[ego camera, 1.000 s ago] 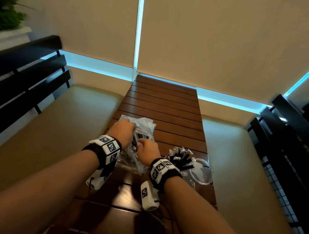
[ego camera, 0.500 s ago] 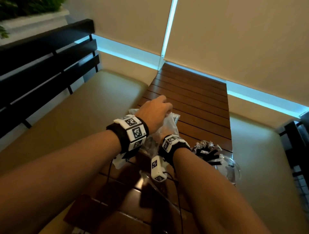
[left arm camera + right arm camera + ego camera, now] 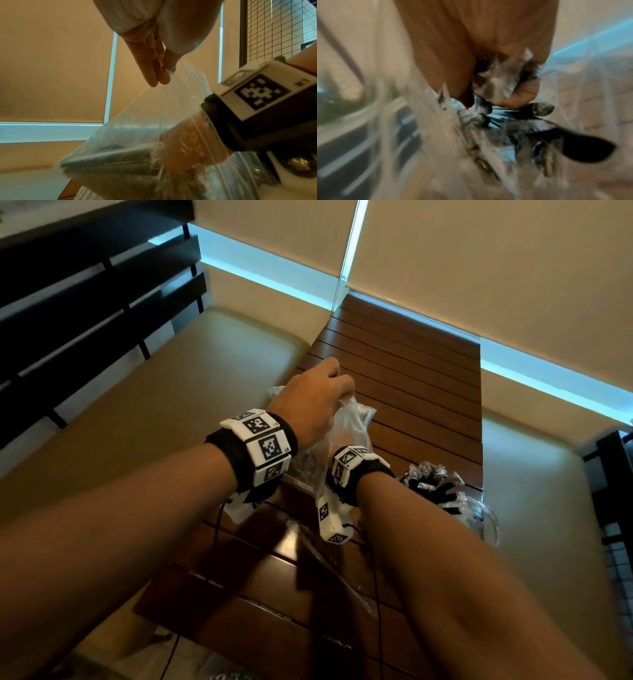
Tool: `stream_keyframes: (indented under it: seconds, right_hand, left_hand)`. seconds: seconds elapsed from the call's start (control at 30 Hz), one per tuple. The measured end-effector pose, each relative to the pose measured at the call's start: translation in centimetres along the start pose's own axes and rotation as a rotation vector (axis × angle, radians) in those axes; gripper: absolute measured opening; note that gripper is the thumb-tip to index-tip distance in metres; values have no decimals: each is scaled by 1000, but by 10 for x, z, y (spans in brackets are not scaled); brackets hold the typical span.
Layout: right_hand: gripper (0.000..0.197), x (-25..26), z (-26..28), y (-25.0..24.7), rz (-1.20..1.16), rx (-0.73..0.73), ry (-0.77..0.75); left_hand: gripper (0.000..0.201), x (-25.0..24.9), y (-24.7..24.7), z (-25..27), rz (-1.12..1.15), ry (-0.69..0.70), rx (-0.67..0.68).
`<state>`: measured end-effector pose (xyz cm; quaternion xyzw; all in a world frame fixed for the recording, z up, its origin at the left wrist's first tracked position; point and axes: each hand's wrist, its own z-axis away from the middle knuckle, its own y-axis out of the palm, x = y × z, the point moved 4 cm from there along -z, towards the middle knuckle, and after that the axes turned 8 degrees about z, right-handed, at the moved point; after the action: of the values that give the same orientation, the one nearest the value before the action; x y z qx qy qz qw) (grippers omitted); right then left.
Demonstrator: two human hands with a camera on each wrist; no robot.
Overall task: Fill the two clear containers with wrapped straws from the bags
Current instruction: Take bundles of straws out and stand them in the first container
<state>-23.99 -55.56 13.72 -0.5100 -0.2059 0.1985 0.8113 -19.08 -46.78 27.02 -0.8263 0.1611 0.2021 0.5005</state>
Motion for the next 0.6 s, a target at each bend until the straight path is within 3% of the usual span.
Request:
stream_keyframes:
  seconds: [0.13,0.27,0.43,0.6]
  right_hand:
    - [29,-9,20,-24,-51,-28,41]
    - [11,-16,27,-37,-17,4,36]
    - [36,-24,50,-67,190,27,-45]
    - [41,-53,94,-113,290,89,-86]
  left_hand:
    - [9,12,2,1,-23,-51,4]
    - [11,31,11,-1,-15,-193,13]
    - [11,35,32,-7,-61,-337,101]
    - [13,38,50,-16,-29,-459,154]
